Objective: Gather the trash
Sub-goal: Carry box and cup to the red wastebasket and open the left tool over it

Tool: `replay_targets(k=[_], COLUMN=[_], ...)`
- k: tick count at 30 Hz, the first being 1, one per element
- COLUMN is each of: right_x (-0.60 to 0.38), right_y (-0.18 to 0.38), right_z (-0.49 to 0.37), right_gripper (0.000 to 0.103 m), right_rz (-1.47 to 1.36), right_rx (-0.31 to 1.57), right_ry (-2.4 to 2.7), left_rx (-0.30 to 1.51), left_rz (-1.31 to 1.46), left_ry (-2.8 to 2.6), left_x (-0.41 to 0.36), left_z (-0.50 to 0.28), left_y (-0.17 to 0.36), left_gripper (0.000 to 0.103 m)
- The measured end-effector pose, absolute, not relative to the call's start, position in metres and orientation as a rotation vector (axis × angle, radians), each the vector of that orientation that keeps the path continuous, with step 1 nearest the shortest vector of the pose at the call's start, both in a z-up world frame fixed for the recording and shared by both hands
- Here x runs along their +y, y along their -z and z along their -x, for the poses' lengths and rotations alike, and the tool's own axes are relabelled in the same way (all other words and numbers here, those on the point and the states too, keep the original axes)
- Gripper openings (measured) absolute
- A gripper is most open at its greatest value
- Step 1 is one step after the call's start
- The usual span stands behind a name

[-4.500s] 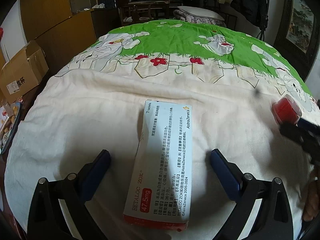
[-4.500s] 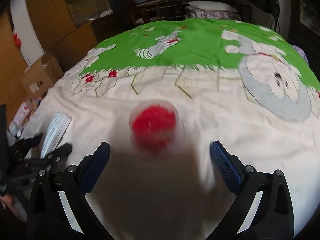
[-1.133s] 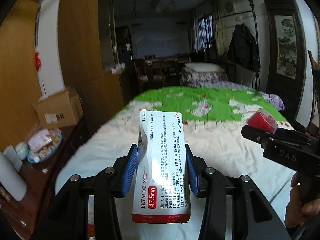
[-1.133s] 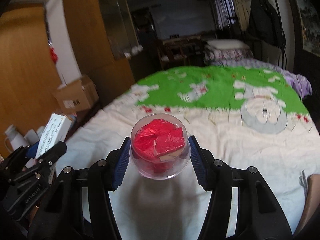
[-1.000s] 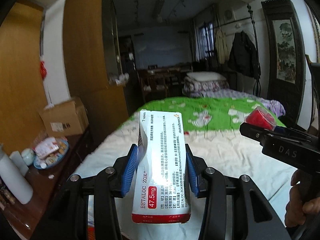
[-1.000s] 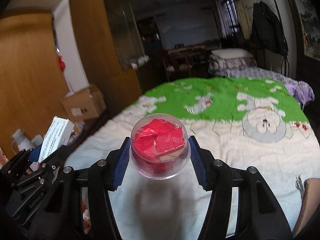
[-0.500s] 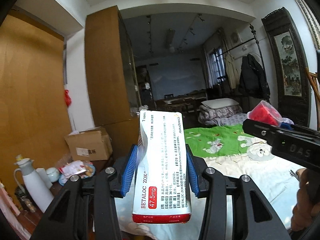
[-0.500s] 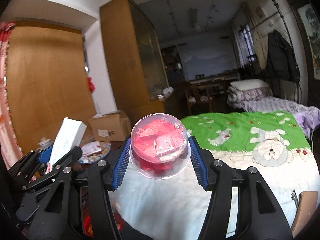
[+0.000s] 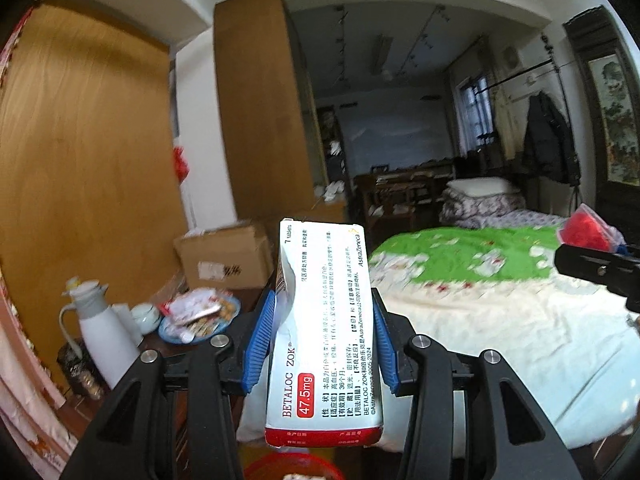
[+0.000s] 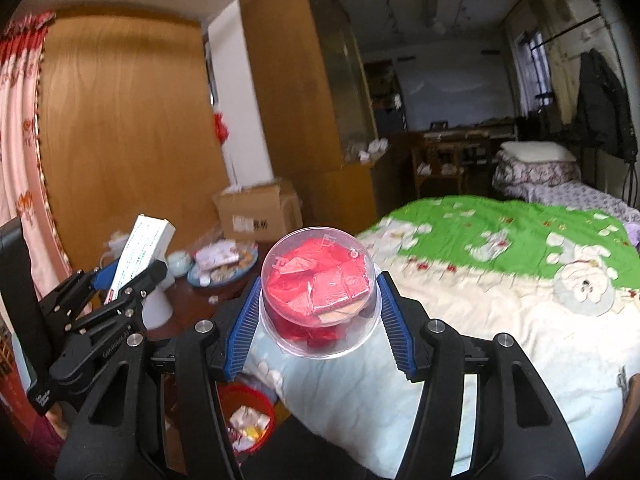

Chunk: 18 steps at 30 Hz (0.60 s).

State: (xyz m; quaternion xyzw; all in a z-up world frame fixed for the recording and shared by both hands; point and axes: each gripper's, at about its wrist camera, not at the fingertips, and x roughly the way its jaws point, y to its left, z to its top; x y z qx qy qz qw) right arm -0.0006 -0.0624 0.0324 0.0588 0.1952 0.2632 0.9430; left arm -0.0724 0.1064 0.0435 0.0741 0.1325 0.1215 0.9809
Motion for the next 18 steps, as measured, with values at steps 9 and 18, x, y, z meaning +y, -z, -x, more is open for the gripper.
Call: replay_targets(k=[9,18], right_x=[0.016,0.076], right_y=[0.006,0.055], right_z=[-0.027,-0.045], right_gripper=[0.057,0.057], right_rz=[-0.020,0.054], right_rx=[0.578,0.758], right_ry=[-0.611,-0.652], left_rx=[0.470,0.784], left_rz=[-0.027,0.173], left_ry=[-0.303,-0.261], left_x=[0.201,0.288], left_z=[0.041,0.016], left_y=[0.022,0.138], left_gripper=[0.046,0.046])
